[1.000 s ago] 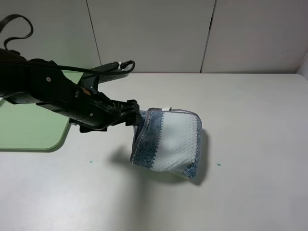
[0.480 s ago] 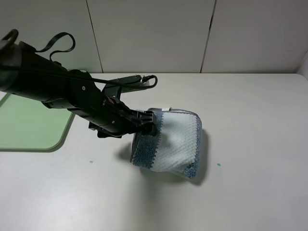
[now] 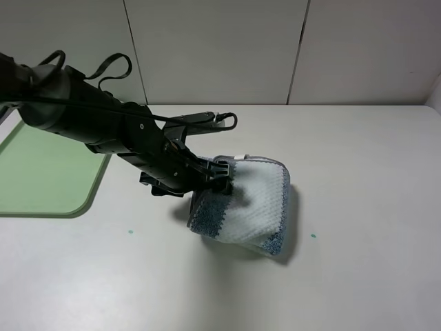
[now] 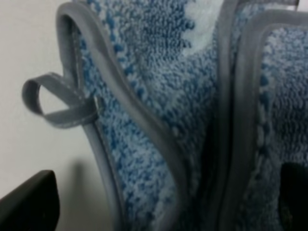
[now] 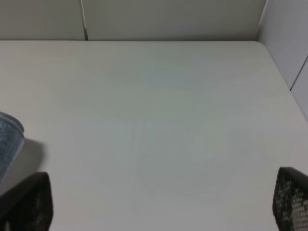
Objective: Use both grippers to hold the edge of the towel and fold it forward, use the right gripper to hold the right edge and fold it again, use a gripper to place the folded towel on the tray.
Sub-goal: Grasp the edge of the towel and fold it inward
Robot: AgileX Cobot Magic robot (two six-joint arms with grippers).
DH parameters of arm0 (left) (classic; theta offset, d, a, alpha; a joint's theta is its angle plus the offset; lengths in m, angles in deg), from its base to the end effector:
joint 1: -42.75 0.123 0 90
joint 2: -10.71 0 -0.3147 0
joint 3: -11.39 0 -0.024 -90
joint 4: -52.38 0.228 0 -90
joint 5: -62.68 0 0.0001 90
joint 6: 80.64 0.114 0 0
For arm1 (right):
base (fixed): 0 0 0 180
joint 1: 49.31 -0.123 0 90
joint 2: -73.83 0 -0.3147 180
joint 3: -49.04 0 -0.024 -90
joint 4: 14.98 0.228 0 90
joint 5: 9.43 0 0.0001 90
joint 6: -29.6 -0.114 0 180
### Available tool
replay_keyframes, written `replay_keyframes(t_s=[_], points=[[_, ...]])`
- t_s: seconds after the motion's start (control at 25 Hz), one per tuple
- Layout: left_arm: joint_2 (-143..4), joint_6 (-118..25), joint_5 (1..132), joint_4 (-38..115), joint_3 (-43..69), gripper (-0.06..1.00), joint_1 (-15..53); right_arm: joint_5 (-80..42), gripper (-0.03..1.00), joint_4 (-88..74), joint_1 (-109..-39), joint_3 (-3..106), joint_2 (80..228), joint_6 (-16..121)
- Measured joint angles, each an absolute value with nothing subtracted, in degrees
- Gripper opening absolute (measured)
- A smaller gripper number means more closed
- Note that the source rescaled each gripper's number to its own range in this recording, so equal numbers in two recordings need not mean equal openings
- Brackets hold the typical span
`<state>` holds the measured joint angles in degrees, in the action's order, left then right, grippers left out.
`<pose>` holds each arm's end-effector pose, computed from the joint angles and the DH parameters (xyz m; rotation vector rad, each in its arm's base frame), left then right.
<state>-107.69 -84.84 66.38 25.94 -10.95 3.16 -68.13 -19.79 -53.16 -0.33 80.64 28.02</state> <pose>0.2902 -0.2443 0.1462 0.2158 2.5879 -0.5148 -0.0326 -0.0104 0.2594 -0.0375 2.0021 -0.0391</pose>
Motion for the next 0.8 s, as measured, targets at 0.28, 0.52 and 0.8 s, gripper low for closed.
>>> replay_keyframes(t_s=[0.28, 0.52, 0.8], points=[[-111.93, -84.68, 66.49, 25.79, -8.16, 0.87, 1.60, -68.13, 1.00, -19.79, -53.16, -0.33, 80.64, 28.02], [-113.29, -84.43, 66.25, 25.79, -6.51, 0.86, 0.68, -68.13, 1.00, -19.73, -53.16, -0.33, 80.64, 28.02], [-114.58, -84.07, 64.79, 25.41, -6.02, 0.69, -0.21, -68.13, 1.00, -19.61, -53.16, -0.33, 80.64, 28.02]])
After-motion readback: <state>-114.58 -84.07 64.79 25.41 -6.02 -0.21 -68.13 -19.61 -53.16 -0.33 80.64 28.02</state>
